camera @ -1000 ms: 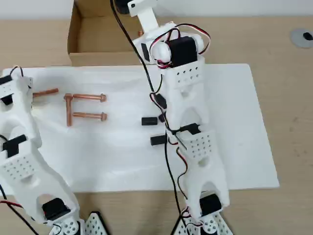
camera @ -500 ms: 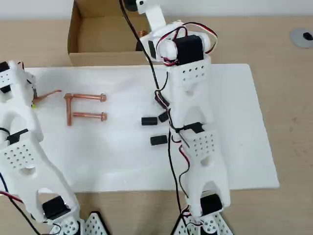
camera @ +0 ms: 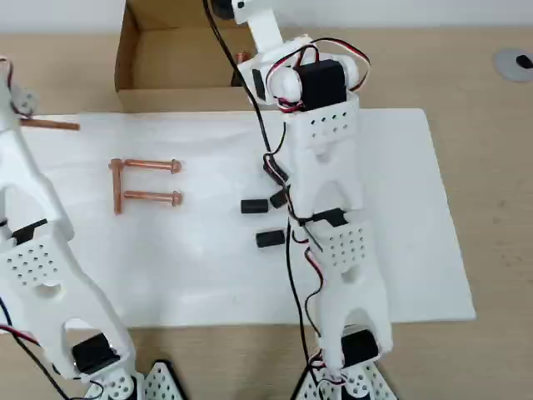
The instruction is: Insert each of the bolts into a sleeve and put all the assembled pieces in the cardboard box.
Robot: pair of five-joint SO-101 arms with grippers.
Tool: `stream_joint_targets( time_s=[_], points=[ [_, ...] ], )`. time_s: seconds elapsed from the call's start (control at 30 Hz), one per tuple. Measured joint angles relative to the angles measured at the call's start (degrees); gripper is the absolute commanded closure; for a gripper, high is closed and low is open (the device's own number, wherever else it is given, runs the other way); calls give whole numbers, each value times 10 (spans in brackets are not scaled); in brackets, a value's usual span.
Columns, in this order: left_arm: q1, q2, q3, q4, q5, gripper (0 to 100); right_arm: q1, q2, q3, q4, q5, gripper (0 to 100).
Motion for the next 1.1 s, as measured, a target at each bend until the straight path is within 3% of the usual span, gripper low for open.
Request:
stream_joint_targets(
  time_s=[0.23, 0.53, 0.63, 0.87, 1.1],
  points=[
    [-9, 0, 20, 1, -145, 994, 9, 0, 0, 18, 0, 785],
    [41, -50, 246, 1, -421, 990, 8, 0, 0, 18, 0, 785],
    [53, -67, 306, 0, -476, 990, 4, 0, 0, 18, 0, 785],
    [58, -69, 376, -29, -497, 990, 3, 0, 0, 18, 0, 785],
    [69, -72, 507, -127, -489, 962, 3, 0, 0, 18, 0, 786]
  ],
)
